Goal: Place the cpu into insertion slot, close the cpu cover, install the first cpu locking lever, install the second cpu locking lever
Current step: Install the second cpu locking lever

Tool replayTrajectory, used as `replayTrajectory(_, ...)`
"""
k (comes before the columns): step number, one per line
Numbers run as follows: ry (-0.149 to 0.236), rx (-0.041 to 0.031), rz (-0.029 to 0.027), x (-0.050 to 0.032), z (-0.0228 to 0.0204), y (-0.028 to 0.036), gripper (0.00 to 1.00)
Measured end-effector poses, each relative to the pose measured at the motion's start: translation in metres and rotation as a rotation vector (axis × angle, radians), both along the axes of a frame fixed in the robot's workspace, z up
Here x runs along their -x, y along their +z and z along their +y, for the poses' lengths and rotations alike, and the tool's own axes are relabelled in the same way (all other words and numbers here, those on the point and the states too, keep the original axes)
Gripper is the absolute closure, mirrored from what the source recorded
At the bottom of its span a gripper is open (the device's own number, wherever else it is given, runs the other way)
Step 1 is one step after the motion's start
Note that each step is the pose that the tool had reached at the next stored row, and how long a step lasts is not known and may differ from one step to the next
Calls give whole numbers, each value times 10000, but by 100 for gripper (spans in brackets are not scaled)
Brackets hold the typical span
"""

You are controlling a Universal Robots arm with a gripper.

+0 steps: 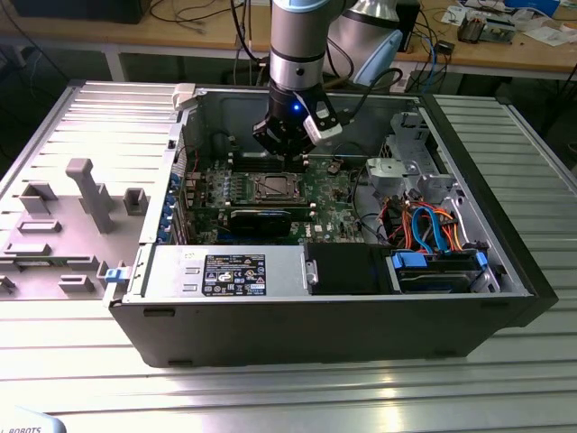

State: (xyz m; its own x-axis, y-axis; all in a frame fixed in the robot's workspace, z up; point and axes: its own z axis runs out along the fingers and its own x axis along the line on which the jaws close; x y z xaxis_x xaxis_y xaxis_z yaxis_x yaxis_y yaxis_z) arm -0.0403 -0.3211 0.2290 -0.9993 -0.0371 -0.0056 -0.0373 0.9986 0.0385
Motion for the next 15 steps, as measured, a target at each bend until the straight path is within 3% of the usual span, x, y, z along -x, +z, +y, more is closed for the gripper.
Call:
replayTrajectory(6, 0, 0, 0, 0, 0, 2, 89)
replayTrajectory(13, 0, -3, -1, 0, -1, 45, 89)
replayTrajectory(14, 2, 0, 1, -1, -11, 46, 89)
replayTrajectory(15, 1, -1, 1, 0, -47, 44, 89)
